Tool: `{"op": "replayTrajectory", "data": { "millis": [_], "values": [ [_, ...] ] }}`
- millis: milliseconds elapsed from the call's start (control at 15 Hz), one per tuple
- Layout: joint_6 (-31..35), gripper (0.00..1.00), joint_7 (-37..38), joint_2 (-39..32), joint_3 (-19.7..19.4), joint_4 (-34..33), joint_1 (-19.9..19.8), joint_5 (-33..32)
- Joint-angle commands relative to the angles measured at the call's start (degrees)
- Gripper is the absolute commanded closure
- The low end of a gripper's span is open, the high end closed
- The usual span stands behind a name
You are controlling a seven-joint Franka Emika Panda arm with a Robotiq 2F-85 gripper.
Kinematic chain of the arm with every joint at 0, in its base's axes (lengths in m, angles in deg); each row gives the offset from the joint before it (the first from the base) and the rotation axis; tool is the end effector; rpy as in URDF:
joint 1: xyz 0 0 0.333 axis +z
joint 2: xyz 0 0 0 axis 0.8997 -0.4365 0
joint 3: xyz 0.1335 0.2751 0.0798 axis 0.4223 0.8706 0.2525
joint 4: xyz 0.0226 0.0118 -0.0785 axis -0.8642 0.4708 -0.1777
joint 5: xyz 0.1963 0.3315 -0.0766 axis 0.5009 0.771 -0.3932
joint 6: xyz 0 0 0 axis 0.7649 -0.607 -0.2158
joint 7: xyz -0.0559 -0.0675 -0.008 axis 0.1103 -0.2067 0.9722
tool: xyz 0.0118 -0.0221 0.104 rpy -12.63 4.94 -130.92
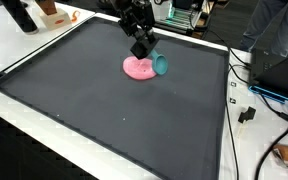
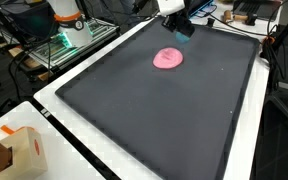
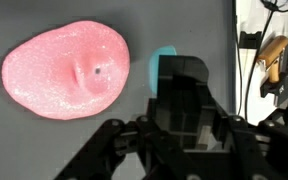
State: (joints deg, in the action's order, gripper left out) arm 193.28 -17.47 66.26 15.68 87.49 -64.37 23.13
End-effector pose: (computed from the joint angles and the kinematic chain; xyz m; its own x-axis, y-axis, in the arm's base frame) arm 0.5458 0.0606 0.3128 0.9843 -0.1747 -0.0258 -0.1578 -0.8044 -0.5727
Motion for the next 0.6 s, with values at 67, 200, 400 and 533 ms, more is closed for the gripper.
{"op": "replayTrajectory", "data": {
  "millis": [67,200,400,533],
  "values": [
    [2.63,0.74,-7.20,1.62,-0.37,3.40,-0.45,7.90],
    [1.99,0.74,-9.91,1.39,-0.68,3.78,-0.70,10.66],
    [1.64,0.74,-12.82,1.29,-1.21,4.49,-0.83,13.44],
    [1.64,0.74,-13.99,1.18,-1.53,4.83,-0.81,14.52]
  ]
}}
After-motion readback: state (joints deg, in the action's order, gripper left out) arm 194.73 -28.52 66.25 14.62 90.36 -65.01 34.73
